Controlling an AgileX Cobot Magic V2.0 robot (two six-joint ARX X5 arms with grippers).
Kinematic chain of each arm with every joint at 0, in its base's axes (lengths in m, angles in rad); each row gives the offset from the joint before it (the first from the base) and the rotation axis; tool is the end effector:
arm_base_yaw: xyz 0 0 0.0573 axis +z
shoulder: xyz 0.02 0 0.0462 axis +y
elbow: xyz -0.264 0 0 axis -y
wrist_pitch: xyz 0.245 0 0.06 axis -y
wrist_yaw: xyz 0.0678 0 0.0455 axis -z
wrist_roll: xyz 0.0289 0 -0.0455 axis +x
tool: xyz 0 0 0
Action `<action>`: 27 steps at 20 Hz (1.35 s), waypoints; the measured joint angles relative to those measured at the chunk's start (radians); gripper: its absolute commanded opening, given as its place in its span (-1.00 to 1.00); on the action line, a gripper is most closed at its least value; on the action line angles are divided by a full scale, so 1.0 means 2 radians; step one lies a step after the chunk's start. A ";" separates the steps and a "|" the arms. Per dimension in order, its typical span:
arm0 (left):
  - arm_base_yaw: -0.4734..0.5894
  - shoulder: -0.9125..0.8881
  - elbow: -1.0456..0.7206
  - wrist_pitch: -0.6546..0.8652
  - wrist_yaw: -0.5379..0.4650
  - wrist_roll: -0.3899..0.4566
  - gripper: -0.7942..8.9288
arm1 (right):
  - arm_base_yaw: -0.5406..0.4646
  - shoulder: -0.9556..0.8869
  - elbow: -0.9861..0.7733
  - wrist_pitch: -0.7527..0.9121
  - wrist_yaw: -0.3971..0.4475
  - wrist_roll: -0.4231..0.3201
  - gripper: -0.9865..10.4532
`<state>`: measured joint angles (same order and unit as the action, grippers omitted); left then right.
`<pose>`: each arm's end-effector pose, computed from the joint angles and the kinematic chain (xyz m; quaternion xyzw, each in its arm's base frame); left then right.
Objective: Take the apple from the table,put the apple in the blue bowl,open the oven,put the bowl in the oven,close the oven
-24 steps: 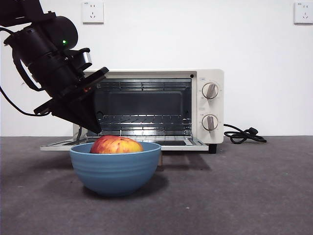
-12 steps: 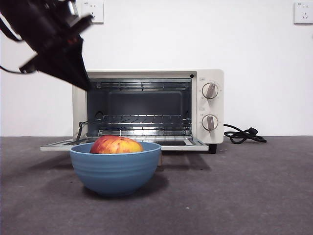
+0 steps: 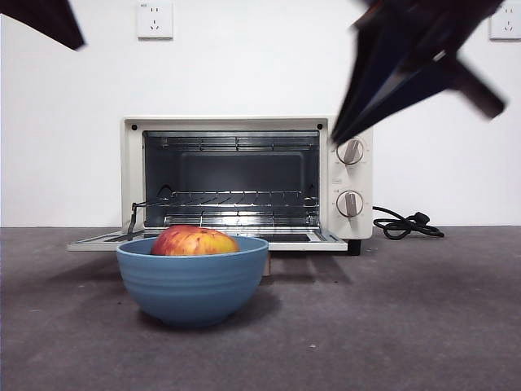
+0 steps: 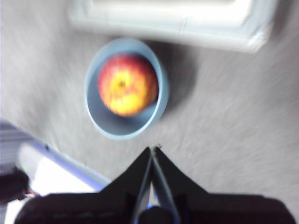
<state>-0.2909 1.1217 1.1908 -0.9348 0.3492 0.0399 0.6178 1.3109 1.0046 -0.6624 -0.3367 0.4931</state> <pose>0.1957 -0.0689 0.3458 0.0050 0.4135 -0.2939 0.8617 0.2045 0.1571 0.2636 0.1286 0.5463 0.2817 0.7782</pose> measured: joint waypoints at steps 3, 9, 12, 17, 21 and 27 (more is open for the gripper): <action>0.000 -0.043 0.000 -0.047 -0.028 0.011 -0.85 | 0.022 0.077 0.060 -0.034 0.033 0.006 -0.39; 0.000 -0.116 0.000 -0.105 -0.044 0.016 -0.85 | 0.033 0.185 0.165 -0.090 0.055 0.000 -0.38; 0.000 -0.145 0.000 -0.109 -0.044 0.016 -0.85 | 0.034 0.216 0.176 -0.091 0.056 -0.005 -0.39; 0.000 -0.163 0.000 -0.116 -0.044 0.016 -0.85 | 0.035 0.250 0.176 -0.089 0.054 -0.007 -0.38; 0.000 -0.163 0.000 -0.116 -0.044 0.016 -0.85 | 0.044 0.262 0.176 -0.073 0.051 -0.007 -0.39; 0.000 -0.160 -0.001 -0.116 -0.044 0.016 -0.85 | 0.052 0.287 0.176 -0.074 0.052 -0.007 -0.86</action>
<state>-0.2909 0.8013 1.1896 -1.1667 0.2615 0.0711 0.7212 1.8843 1.3563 -0.8108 -0.2317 0.4782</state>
